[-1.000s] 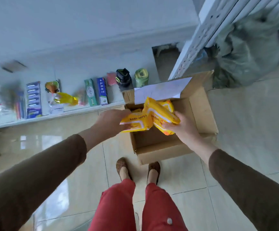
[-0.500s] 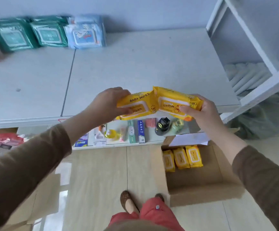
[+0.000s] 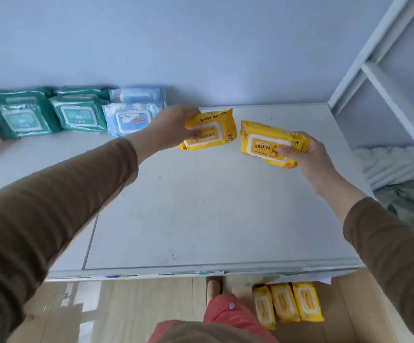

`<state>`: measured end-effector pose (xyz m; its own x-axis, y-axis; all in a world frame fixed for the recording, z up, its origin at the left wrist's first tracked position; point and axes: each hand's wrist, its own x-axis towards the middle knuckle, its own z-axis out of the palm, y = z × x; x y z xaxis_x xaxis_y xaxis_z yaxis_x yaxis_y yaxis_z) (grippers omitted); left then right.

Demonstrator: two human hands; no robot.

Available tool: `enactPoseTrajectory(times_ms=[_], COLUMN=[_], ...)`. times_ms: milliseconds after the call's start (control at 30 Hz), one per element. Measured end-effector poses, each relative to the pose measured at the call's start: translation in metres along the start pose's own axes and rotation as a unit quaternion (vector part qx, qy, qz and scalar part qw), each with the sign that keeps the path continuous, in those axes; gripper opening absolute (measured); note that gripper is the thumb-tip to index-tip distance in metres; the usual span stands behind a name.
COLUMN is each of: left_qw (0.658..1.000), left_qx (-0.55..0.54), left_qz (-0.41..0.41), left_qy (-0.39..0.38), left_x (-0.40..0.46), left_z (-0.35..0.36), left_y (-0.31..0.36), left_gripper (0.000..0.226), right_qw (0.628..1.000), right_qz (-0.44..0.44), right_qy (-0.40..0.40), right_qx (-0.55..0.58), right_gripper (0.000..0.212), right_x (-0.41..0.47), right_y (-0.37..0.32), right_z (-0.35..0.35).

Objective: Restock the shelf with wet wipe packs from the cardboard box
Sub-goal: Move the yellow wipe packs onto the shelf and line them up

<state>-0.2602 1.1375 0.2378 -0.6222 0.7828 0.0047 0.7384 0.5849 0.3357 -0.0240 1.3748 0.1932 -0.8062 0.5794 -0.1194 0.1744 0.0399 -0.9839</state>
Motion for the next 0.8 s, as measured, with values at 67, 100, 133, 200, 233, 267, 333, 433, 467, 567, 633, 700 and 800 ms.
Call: enactPoseTrajectory(times_ms=[67,100,133,200,233,267,333,433,467,567,633,700,800], left_qw=[1.000,1.000,1.000,0.999,0.999,0.998,0.997,0.996,0.996,0.995,0.995,0.995,0.992], left_qx=[-0.011,-0.010,-0.004,0.015,0.020,0.027,0.045,0.059,0.060,0.066,0.065,0.071,0.129], left_qz=[-0.012,-0.012,-0.010,-0.009,-0.010,-0.015,-0.020,-0.023,-0.026,-0.039,-0.046,-0.049,-0.011], left_qy=[-0.006,-0.013,-0.020,-0.036,-0.042,-0.047,-0.057,-0.066,-0.068,-0.061,-0.052,-0.040,0.012], left_x=[0.034,0.050,0.065,0.090,0.102,0.111,0.127,0.145,0.150,0.158,0.160,0.161,0.160], left_z=[0.000,0.000,-0.001,-0.002,-0.003,-0.003,-0.005,-0.005,-0.004,0.003,0.009,0.013,0.018], left_y=[-0.009,-0.013,-0.018,-0.027,-0.032,-0.038,-0.048,-0.063,-0.068,-0.082,-0.091,-0.095,-0.095], left_gripper=[0.029,0.028,0.027,0.025,0.025,0.025,0.028,0.036,0.039,0.046,0.045,0.042,0.044], right_qw=[1.000,1.000,0.999,0.999,0.998,0.998,0.996,0.995,0.994,0.992,0.992,0.995,0.998], right_qz=[0.008,0.010,0.013,0.020,0.024,0.025,0.028,0.038,0.044,0.066,0.073,0.068,0.049], right_qy=[-0.008,-0.014,-0.022,-0.035,-0.041,-0.049,-0.065,-0.086,-0.091,-0.102,-0.099,-0.075,-0.039], right_qx=[-0.009,-0.014,-0.020,-0.029,-0.033,-0.040,-0.046,-0.036,-0.033,-0.023,-0.012,-0.005,-0.033], right_gripper=[0.027,0.027,0.026,0.025,0.025,0.024,0.024,0.026,0.027,0.029,0.041,0.051,0.070], right_x=[0.038,0.055,0.073,0.106,0.121,0.136,0.164,0.199,0.209,0.231,0.240,0.245,0.245], right_y=[-0.002,-0.005,-0.008,-0.012,-0.013,-0.013,-0.012,-0.012,-0.010,-0.003,0.004,0.011,0.020], right_z=[-0.003,-0.005,-0.007,-0.008,-0.008,-0.006,0.001,0.018,0.023,0.039,0.047,0.052,0.055])
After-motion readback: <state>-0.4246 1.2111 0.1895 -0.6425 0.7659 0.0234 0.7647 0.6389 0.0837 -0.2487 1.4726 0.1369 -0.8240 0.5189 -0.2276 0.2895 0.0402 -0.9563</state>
